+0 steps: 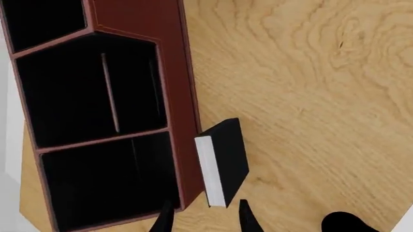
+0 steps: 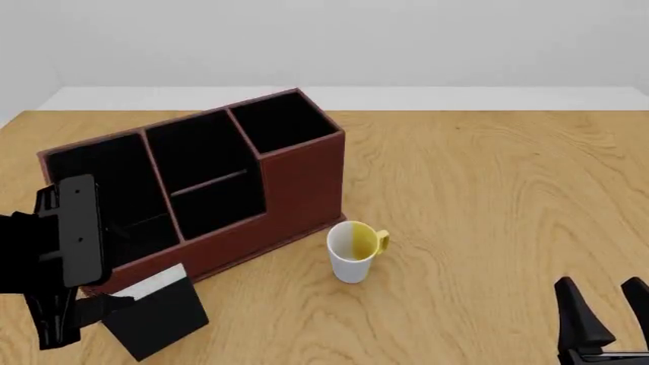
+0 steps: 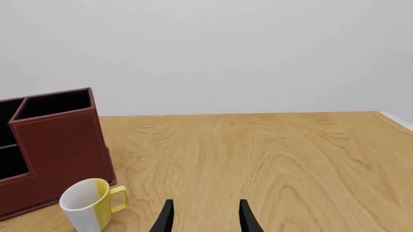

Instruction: Pick up the book and place it in the front compartment of the caddy.

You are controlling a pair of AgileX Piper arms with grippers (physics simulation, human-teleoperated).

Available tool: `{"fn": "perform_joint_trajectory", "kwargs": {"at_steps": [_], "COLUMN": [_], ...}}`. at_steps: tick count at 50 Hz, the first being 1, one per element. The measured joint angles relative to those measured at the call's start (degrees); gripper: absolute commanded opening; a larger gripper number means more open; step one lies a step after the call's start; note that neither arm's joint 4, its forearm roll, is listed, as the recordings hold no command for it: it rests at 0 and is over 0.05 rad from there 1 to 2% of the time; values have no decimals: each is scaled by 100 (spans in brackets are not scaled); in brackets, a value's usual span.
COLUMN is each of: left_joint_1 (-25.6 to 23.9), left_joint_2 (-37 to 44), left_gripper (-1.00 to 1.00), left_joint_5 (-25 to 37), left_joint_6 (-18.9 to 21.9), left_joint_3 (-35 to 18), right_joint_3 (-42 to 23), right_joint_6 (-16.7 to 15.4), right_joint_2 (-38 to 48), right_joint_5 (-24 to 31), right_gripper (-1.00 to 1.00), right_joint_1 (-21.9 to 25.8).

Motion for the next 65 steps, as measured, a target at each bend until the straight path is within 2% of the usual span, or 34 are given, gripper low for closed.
{"fn": "perform_joint_trajectory", "kwargs": {"at_steps": [11, 23, 35, 65], "left_joint_1": [-141, -243, -302, 254], "left_joint_2": [195, 322, 437, 645], "left_gripper": [100, 100, 100, 100], "left_joint_5": [-399, -978, -1474, -2084], "left_joint_6": [-362, -734, -1023, -847], "left_joint_3": [175, 682, 1127, 1617], "right_joint_3": [4, 15, 25, 51], "right_joint_6": [-15, -37, -53, -91], "right_joint_2": [251, 807, 976, 674], "right_joint_5": [-255, -815, -994, -703], "right_gripper": [100, 100, 100, 100], "right_joint_1": [-3, 1, 4, 39]}}
